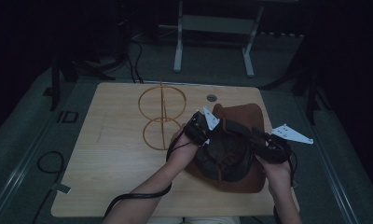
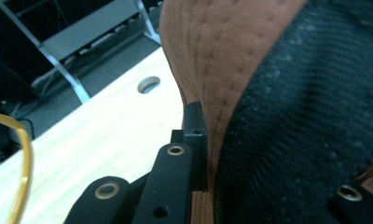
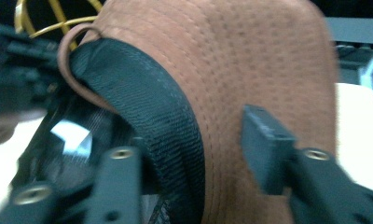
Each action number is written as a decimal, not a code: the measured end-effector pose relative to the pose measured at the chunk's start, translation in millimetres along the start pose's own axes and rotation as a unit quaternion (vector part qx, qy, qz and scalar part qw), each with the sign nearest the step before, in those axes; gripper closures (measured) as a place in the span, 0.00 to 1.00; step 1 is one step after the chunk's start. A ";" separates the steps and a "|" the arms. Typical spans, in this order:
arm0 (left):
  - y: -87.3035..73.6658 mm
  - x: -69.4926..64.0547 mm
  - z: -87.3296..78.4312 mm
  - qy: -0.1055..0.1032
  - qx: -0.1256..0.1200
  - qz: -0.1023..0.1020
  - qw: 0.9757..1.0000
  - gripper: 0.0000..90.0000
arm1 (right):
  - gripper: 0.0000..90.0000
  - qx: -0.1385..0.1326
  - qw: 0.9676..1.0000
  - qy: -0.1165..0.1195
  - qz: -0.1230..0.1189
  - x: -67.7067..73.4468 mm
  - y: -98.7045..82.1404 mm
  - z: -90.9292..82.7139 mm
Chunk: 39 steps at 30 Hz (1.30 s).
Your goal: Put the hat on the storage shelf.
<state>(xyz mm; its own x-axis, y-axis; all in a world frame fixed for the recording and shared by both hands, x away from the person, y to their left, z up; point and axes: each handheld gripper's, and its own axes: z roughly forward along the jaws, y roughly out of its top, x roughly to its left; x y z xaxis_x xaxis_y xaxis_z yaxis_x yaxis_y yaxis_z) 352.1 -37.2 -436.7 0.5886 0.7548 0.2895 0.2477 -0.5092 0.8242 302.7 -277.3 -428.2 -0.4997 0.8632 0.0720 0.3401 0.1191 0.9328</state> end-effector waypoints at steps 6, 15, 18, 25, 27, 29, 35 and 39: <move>-1.7 -2.2 -2.1 0.007 -0.004 0.020 1.000 0.97 | 0.39 0.010 0.999 0.045 -0.024 6.6 -4.2 -19.2; -11.9 2.4 -16.7 -0.008 -0.049 0.024 0.998 0.97 | 0.40 -0.012 0.999 0.023 -0.026 -27.0 0.5 -57.2; -18.5 6.3 -23.1 -0.017 -0.077 0.033 0.996 0.97 | 0.44 -0.014 1.000 0.004 -0.024 -45.6 -0.4 -62.4; -28.3 19.3 -37.5 -0.056 -0.135 0.054 0.988 0.97 | 0.47 -0.001 1.000 -0.011 -0.003 -75.3 -6.7 -62.0; -29.5 21.2 -43.6 -0.073 -0.156 0.065 0.983 0.97 | 0.47 0.004 1.000 -0.005 -0.004 -77.7 -7.5 -58.6; -30.8 21.4 -49.0 -0.077 -0.174 0.076 0.979 0.97 | 0.48 0.008 1.000 0.002 -0.002 -78.6 -7.4 -55.0; -33.5 21.2 -59.1 -0.115 -0.213 0.111 0.964 0.97 | 0.48 0.022 0.999 0.030 -0.019 -67.6 -6.2 -41.8; -36.3 20.3 -64.1 -0.146 -0.246 0.132 0.949 0.97 | 0.48 0.027 0.997 0.057 -0.038 -55.4 -5.7 -33.9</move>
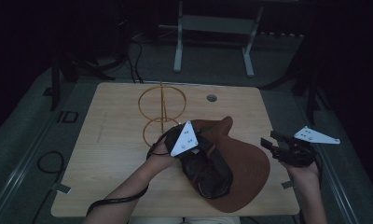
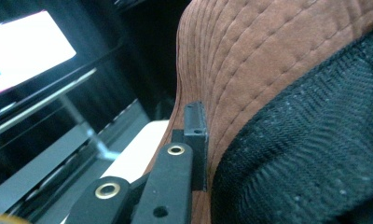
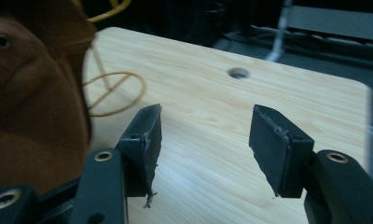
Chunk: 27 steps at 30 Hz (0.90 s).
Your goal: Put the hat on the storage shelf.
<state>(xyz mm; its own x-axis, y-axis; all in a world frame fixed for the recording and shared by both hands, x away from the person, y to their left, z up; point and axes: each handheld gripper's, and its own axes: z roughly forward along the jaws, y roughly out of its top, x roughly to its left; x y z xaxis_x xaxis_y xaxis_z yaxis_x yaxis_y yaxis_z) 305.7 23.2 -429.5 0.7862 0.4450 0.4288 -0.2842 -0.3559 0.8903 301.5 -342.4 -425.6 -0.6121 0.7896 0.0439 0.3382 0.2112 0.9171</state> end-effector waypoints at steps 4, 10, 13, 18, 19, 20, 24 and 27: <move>3.1 -3.6 -2.8 -0.032 -0.024 0.010 0.999 0.97 | 0.48 -0.007 0.999 0.048 -0.020 16.5 -0.8 8.3; 14.3 -14.3 1.2 -0.056 -0.031 0.035 0.997 0.97 | 0.44 -0.007 0.993 0.108 -0.052 43.3 0.2 21.8; 19.3 -19.3 4.5 -0.061 -0.037 0.042 0.997 0.97 | 0.44 -0.009 0.989 0.129 -0.071 54.4 3.2 27.3; 26.1 -23.2 8.3 -0.064 -0.042 0.043 0.996 0.97 | 0.44 -0.012 0.984 0.157 -0.087 66.7 8.3 34.6; 27.5 -24.0 8.7 -0.066 -0.043 0.041 0.996 0.97 | 0.44 -0.014 0.982 0.165 -0.089 68.6 9.1 35.9; 28.7 -25.1 9.4 -0.064 -0.043 0.044 0.996 0.97 | 0.44 -0.017 0.981 0.173 -0.090 70.3 10.0 36.9; 31.1 -29.0 13.0 -0.067 -0.042 0.044 0.996 0.97 | 0.44 -0.033 0.977 0.190 -0.096 75.9 12.1 39.4; 31.5 -31.9 16.3 -0.064 -0.040 0.048 0.996 0.97 | 0.51 -0.038 0.974 0.198 -0.099 79.8 13.6 41.0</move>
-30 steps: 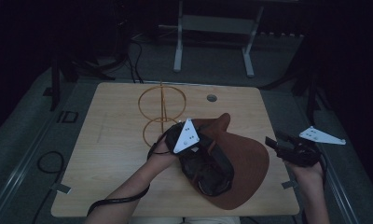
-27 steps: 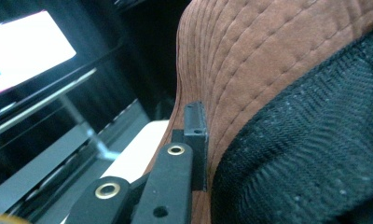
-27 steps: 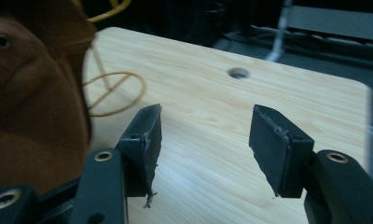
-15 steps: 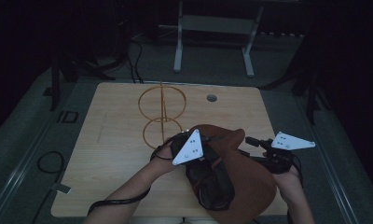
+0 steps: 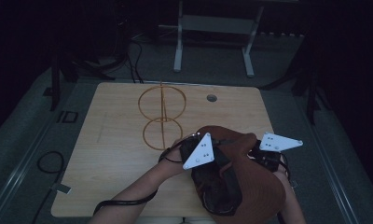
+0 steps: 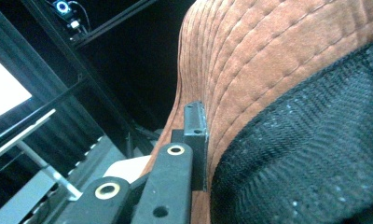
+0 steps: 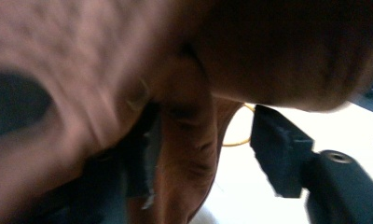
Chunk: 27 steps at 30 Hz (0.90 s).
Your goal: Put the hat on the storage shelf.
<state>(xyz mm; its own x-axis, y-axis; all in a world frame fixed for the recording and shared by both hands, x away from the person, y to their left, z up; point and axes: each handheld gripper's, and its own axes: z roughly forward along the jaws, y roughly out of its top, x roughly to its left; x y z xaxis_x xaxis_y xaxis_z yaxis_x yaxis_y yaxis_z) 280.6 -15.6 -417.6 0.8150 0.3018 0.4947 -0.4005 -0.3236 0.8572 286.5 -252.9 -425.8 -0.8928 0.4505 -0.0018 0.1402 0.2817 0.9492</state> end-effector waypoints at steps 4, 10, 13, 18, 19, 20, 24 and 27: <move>0.1 2.3 1.5 0.000 0.000 -0.012 1.000 0.97 | 0.76 -0.009 1.000 0.015 -0.005 1.6 1.6 -0.1; 0.6 5.0 0.4 -0.007 -0.001 -0.018 1.000 0.96 | 0.95 -0.011 1.000 0.011 -0.003 4.9 4.0 0.1; 0.9 7.1 0.4 -0.009 0.007 -0.028 1.000 0.92 | 0.96 -0.010 1.000 0.014 0.008 3.6 2.8 0.6; 4.7 11.4 -3.7 0.004 0.010 -0.049 0.999 0.71 | 0.97 -0.012 1.000 0.018 0.006 5.1 2.6 -2.5; 5.6 12.5 -4.8 0.010 0.012 -0.055 0.998 0.66 | 0.97 -0.013 1.000 0.019 0.007 5.0 3.1 -3.7; 6.5 14.2 -6.0 0.013 0.014 -0.064 0.998 0.62 | 0.97 -0.014 1.000 0.018 0.008 4.5 3.8 -4.8; 8.5 19.6 -13.6 0.023 0.026 -0.075 0.997 0.55 | 0.98 -0.029 0.999 0.013 0.020 -0.1 5.4 -11.5; 9.5 21.3 -20.2 0.025 0.033 -0.082 0.996 0.55 | 0.98 -0.040 0.999 0.004 0.019 -2.0 7.4 -17.9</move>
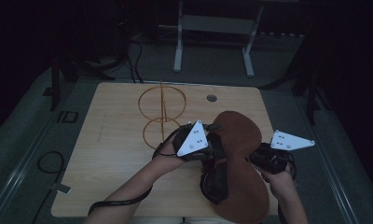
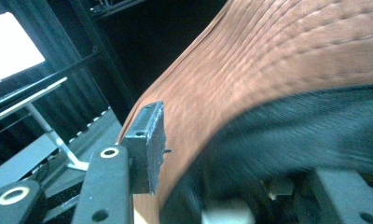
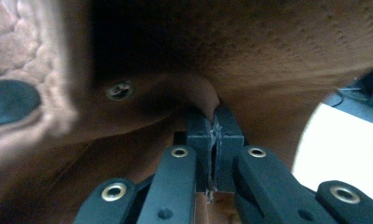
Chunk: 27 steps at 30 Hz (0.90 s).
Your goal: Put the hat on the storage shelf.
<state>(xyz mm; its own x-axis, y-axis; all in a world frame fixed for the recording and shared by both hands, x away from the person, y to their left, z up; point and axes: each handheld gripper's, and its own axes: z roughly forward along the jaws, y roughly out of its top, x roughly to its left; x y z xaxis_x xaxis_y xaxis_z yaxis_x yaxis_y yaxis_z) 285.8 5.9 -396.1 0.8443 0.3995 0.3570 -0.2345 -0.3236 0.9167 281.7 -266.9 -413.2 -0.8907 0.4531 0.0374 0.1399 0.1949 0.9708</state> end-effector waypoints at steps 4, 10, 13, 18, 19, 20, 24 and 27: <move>-2.4 8.0 -11.5 0.010 0.007 -0.016 1.000 0.54 | 0.98 -0.017 1.000 -0.012 0.008 -4.7 2.5 -8.7; -15.2 14.8 -28.8 0.019 0.028 -0.029 0.999 0.51 | 0.97 -0.034 0.999 -0.028 0.013 -12.7 8.3 -15.4; -25.8 16.1 -37.1 0.025 0.041 -0.042 0.998 0.47 | 0.98 -0.041 0.998 -0.042 0.016 -19.7 13.5 -15.8; -46.2 13.6 -51.0 0.031 0.070 -0.062 0.995 0.44 | 0.97 -0.056 0.997 -0.056 0.019 -31.3 24.7 -14.9; -50.9 12.5 -53.6 0.030 0.071 -0.069 0.995 0.44 | 0.97 -0.058 0.996 -0.060 0.020 -33.6 27.5 -14.2; -55.6 11.4 -56.5 0.031 0.074 -0.073 0.994 0.44 | 0.97 -0.060 0.996 -0.061 0.023 -35.9 30.4 -13.5; -73.5 10.1 -66.2 0.032 0.087 -0.089 0.992 0.44 | 0.97 -0.064 0.995 -0.066 0.026 -44.2 41.8 -8.1; -86.6 8.5 -73.4 0.034 0.098 -0.098 0.990 0.44 | 0.97 -0.066 0.995 -0.070 0.027 -49.3 47.8 -1.5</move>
<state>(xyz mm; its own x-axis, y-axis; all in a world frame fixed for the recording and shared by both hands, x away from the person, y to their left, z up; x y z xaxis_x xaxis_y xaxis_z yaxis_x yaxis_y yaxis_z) 277.9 100.3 -459.2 0.8286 0.5258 0.1923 0.0347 -0.3910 0.9197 331.6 -281.2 -368.3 -0.8125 0.5792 0.0663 0.1205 0.0557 0.9912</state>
